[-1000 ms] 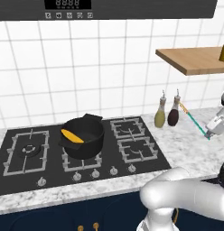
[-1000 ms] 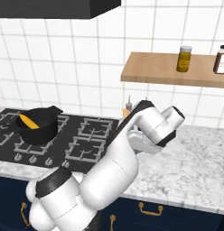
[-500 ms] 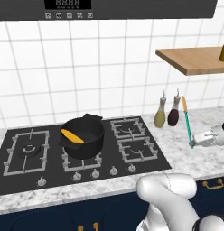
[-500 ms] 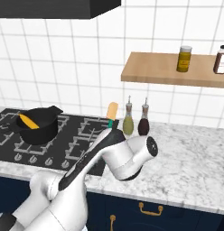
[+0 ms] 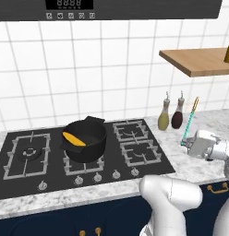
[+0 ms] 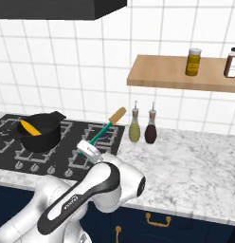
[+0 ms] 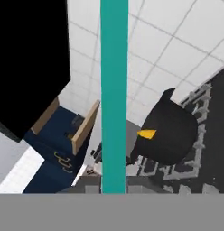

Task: Put the corn and broccoli in the pot. Retrieve the spatula and lightly stir the vegetables in the pot.

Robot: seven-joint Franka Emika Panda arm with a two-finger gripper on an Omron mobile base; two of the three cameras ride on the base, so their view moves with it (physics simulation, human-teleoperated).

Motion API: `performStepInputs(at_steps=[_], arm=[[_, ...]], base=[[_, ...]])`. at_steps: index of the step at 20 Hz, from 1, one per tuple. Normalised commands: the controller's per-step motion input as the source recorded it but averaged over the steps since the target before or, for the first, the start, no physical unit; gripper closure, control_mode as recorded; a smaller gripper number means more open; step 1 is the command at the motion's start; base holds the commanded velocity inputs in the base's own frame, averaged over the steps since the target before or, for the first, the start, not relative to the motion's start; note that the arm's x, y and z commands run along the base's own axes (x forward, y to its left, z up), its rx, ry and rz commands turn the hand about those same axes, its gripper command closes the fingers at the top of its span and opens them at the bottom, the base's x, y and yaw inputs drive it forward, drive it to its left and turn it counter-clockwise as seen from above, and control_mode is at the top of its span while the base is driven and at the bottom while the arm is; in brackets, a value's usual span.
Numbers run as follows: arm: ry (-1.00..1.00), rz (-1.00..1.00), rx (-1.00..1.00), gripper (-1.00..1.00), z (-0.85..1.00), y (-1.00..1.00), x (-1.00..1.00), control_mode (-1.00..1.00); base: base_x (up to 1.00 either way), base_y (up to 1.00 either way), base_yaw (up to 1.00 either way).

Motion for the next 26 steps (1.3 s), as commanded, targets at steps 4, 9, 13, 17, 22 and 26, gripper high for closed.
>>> performStepInputs(at_steps=[4, 9, 13, 17, 22, 26], arm=[[0.01, 0.03, 0.73, 1.0, 0.81, 0.33, 0.0, -1.0], [0.17, 0.01, 0.73, 1.0, 0.76, 0.23, 0.0, -1.0], [0.32, 0.01, 0.41, 1.0, 0.64, 0.1, 0.0, -1.0], [0.36, 0.01, 0.15, 1.0, 0.26, -0.02, 0.03, -1.0], [0.46, 0.05, 0.29, 1.0, 0.15, -0.16, 0.05, -1.0], [0.46, 0.05, 0.64, 1.0, 0.12, -0.05, 0.06, -1.0]], base=[[0.0, 0.0, 0.0], [0.0, 0.0, 0.0], [0.0, 0.0, 0.0], [0.0, 0.0, 0.0], [0.0, 0.0, 0.0], [0.0, 0.0, 0.0]])
